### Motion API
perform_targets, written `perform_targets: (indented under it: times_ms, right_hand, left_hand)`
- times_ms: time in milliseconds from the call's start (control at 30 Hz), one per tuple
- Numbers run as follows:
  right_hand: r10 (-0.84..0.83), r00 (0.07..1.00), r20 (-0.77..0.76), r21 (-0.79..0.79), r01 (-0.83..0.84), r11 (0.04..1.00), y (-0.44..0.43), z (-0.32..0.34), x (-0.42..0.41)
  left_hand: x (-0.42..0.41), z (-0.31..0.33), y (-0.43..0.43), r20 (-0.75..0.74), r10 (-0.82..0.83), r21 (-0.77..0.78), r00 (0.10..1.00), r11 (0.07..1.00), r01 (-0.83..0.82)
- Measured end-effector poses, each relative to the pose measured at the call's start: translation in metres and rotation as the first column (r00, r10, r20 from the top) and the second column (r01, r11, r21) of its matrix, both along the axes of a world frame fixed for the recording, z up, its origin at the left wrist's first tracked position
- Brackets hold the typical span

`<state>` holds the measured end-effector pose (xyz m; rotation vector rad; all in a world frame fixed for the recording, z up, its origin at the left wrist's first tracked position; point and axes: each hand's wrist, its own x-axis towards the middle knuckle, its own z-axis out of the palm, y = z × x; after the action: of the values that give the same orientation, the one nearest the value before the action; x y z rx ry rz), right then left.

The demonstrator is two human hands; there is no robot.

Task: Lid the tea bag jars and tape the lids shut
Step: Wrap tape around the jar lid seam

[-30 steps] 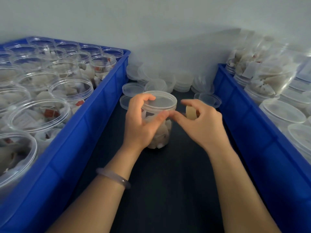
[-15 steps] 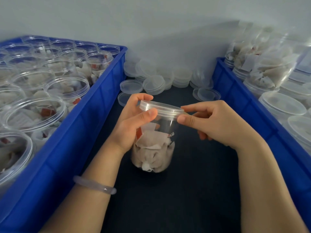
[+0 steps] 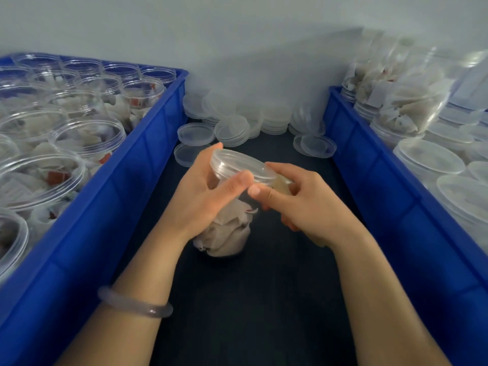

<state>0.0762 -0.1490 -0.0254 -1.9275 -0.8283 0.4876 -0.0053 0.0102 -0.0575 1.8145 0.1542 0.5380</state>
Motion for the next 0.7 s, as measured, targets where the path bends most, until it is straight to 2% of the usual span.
perform_targets:
  times_ms: [100, 167, 233, 267, 367, 433, 700]
  right_hand:
    - [0.064, 0.996, 0.059, -0.107, -0.058, 0.993, 0.0, -0.002, 0.005]
    - [0.137, 0.99, 0.017, -0.206, -0.131, 0.97, -0.003, -0.002, 0.006]
    - [0.135, 0.99, -0.04, -0.164, -0.139, 0.977, -0.004, -0.001, 0.005]
    - [0.103, 0.995, -0.012, -0.14, -0.103, 0.985, -0.004, 0.001, 0.004]
    - [-0.031, 0.976, 0.216, -0.115, 0.057, 0.992, -0.002, 0.004, 0.004]
    - [-0.082, 0.958, 0.274, -0.078, 0.107, 0.991, -0.002, 0.006, 0.004]
    - [-0.107, 0.962, 0.252, -0.014, 0.115, 0.993, -0.003, 0.007, 0.014]
  left_hand:
    - [0.005, 0.0, -0.001, 0.024, 0.079, 0.044, 0.997, 0.996, -0.08]
    - [0.007, -0.001, 0.001, 0.041, 0.128, 0.019, 0.991, 0.991, -0.129]
    - [0.008, -0.002, 0.004, 0.06, 0.154, -0.01, 0.986, 0.988, -0.154]
    - [0.008, -0.002, 0.004, 0.069, 0.173, -0.036, 0.982, 0.985, -0.171]
    - [0.009, -0.003, 0.008, 0.076, 0.239, -0.126, 0.968, 0.965, -0.228]
    - [0.009, -0.003, 0.008, 0.067, 0.271, -0.149, 0.96, 0.954, -0.259]
    - [0.009, -0.005, 0.008, 0.053, 0.241, -0.144, 0.969, 0.962, -0.231]
